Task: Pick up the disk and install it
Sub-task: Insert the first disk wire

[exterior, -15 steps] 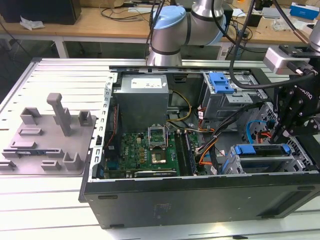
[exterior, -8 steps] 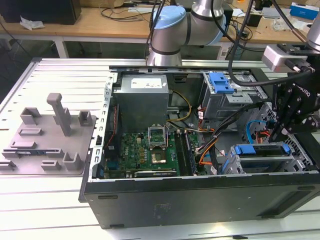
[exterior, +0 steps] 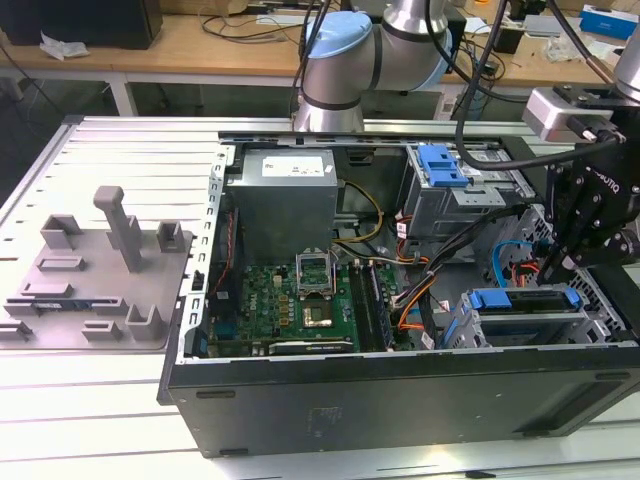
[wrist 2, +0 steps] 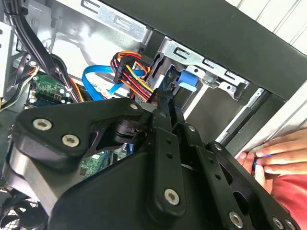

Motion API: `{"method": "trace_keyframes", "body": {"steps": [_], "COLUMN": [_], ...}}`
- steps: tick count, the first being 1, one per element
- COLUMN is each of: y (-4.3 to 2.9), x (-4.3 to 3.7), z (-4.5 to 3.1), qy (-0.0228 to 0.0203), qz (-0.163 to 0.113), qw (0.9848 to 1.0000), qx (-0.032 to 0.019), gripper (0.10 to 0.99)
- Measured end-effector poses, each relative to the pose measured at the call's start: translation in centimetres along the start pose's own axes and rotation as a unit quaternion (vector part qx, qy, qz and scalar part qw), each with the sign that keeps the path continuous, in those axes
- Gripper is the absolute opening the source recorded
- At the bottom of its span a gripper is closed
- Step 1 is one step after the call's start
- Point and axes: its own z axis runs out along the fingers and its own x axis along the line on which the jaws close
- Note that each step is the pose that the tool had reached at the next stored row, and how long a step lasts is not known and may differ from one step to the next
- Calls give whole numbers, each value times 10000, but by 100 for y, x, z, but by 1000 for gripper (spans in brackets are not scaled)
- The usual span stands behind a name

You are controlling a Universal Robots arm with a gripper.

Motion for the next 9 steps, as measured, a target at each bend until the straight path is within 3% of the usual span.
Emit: {"method": "trace_keyframes", "body": {"steps": [9], "y": [0], "x": [0], "z": [-1], "qy": [10], "qz": [107], "qw": [9999], "qx": [-9], "gripper": [169]}}
